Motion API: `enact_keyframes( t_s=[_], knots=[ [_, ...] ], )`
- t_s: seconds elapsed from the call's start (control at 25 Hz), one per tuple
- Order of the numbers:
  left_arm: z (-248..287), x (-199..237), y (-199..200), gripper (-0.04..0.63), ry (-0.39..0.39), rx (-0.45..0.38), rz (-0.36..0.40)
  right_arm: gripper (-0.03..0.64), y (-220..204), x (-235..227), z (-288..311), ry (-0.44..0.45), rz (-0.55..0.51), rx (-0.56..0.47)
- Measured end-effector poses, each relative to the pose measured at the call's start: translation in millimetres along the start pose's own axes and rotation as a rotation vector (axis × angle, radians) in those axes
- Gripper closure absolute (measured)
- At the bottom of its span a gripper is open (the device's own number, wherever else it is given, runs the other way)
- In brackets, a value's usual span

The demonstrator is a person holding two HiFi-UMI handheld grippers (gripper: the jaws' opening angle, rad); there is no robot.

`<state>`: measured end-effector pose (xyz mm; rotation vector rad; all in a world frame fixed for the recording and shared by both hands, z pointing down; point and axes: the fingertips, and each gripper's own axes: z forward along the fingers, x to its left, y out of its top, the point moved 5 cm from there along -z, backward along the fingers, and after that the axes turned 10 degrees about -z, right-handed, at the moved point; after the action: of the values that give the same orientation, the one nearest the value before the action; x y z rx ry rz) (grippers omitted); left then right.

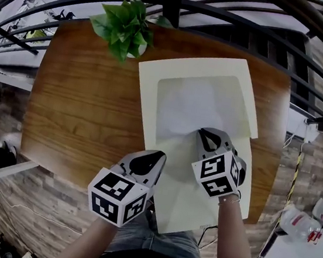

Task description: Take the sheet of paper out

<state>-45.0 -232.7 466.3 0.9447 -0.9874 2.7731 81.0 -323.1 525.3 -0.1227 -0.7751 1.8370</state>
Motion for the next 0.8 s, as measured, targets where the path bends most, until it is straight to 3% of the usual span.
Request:
enact_keyframes(
  t_s=[0.8],
  knots=[
    [-24, -13, -26, 0.572, -0.022, 0.033, 0.065, 0.589, -26, 33, -42, -0.062, 0.091, 0.004]
  ],
)
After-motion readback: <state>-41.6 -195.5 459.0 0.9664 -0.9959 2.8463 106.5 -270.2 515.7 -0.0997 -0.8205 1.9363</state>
